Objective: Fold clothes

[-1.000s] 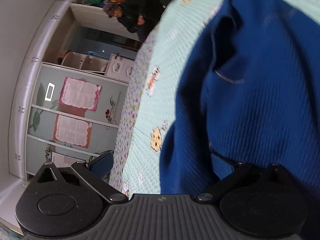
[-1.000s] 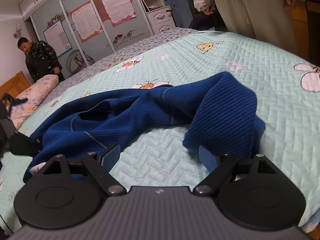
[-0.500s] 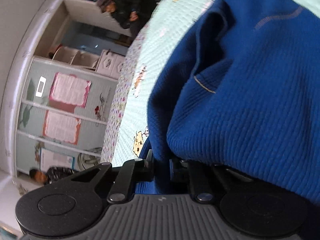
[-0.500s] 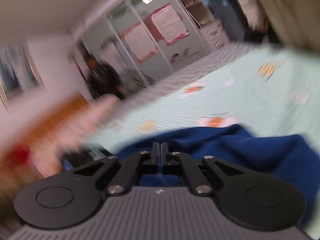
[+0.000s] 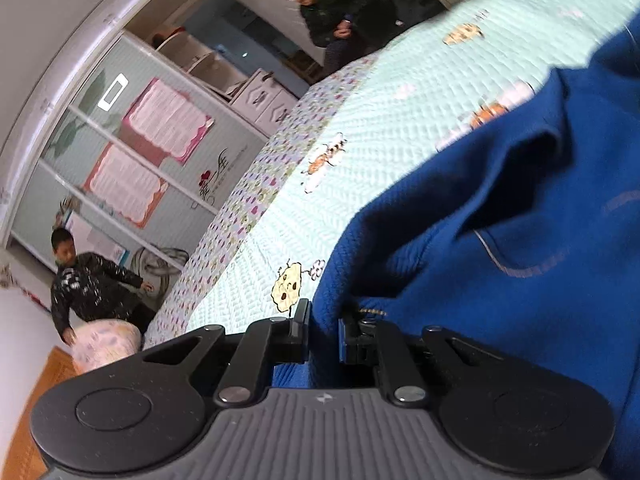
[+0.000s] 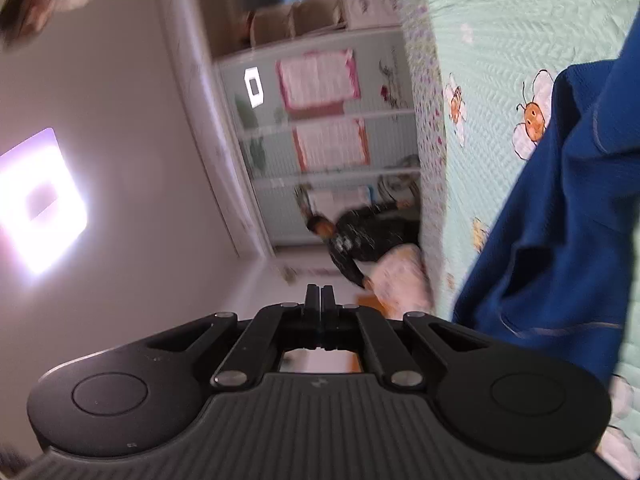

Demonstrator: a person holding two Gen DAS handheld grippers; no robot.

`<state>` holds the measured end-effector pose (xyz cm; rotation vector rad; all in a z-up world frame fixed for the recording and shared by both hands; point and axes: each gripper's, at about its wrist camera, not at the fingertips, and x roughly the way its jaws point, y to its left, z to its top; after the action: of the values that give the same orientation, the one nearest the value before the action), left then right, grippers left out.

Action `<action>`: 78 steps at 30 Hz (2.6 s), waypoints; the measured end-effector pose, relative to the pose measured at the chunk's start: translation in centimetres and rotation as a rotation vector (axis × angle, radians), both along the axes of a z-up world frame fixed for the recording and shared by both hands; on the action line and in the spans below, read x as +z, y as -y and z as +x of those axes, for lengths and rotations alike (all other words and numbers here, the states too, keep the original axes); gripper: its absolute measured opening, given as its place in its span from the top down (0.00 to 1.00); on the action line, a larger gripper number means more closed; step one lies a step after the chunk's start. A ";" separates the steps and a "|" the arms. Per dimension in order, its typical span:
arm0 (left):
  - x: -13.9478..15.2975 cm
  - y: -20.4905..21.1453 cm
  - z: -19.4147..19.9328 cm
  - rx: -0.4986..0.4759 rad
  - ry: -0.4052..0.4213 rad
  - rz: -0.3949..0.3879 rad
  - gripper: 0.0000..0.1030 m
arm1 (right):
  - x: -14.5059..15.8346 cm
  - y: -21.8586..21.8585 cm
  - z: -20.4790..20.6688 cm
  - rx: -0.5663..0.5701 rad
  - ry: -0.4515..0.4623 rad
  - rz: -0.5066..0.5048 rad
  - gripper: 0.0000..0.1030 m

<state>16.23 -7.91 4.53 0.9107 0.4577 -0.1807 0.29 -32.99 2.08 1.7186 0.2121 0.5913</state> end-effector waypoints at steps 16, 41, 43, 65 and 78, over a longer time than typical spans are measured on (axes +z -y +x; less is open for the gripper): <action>0.3 -0.5 -0.4 0.000 -0.052 -0.042 0.87 | 1.4 -3.1 4.9 0.242 -0.044 -0.305 0.99; 8.0 -0.1 7.8 0.002 -0.180 -0.233 0.87 | -6.4 -2.4 0.1 0.175 -0.174 -0.212 0.99; 7.1 -0.1 9.0 0.008 -0.261 -0.202 0.86 | -7.0 -2.2 -0.1 0.171 -0.182 -0.205 0.99; 7.2 -4.1 10.4 0.100 -0.518 -0.498 0.41 | -7.5 -2.9 -0.8 0.199 -0.213 -0.236 0.96; 8.2 1.0 9.9 0.021 -0.439 -0.355 0.27 | -7.8 -3.8 -0.7 0.217 -0.222 -0.231 0.95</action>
<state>26.15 -8.93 12.71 0.5135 0.8121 -0.4330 -0.38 -29.18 -5.72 1.5448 0.6078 0.5102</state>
